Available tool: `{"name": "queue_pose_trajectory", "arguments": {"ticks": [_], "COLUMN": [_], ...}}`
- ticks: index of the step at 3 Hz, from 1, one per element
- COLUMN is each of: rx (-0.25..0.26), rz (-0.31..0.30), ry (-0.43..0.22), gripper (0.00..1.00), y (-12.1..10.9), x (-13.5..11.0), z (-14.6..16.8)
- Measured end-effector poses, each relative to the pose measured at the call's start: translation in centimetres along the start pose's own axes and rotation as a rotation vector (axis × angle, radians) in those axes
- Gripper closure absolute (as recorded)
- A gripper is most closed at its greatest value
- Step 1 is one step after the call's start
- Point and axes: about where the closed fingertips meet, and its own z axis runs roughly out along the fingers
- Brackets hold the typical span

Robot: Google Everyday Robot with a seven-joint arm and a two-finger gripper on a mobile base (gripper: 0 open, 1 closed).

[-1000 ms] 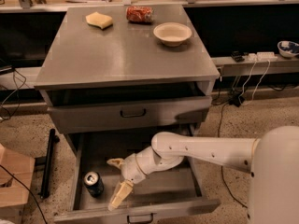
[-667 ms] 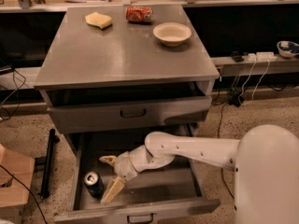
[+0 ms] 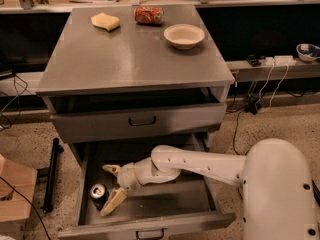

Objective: Pick pepsi can from middle drawer and place on counter

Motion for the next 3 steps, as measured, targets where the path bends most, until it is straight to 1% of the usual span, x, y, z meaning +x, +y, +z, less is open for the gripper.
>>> {"name": "queue_pose_trajectory", "arguments": {"ticks": [1,2,3], "rx": [0.027,0.032,0.011], "rz": [0.009,0.028,0.041], "ry": [-0.034,-0.043,-0.037], "gripper": [0.0,0.03,0.24], "y": [-1.3,-2.2,-2.0], "x": [1.2,2.9,4.0], "z": [1.1,2.7,4.1]}}
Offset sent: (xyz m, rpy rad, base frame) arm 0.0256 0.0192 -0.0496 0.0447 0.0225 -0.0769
